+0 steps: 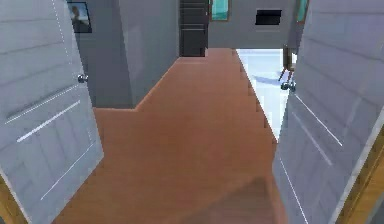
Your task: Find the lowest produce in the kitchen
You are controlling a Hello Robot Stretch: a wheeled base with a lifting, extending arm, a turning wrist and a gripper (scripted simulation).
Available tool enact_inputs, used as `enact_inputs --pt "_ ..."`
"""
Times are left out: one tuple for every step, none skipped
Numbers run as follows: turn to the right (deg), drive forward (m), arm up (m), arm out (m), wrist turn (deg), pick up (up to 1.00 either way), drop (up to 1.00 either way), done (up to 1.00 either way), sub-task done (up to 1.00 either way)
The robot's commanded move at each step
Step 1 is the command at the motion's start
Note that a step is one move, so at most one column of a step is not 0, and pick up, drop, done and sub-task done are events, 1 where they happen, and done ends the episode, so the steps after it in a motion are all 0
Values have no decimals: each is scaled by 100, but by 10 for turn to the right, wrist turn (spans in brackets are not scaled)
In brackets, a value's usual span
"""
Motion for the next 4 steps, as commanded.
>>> enact_inputs --pt "0 100 0 0 0 0 0 0 0" --pt "60 0 0 0 0 0 0 0 0" --pt "0 40 0 0 0 0 0 0 0" --pt "210 0 0 0 0 0 0 0 0"
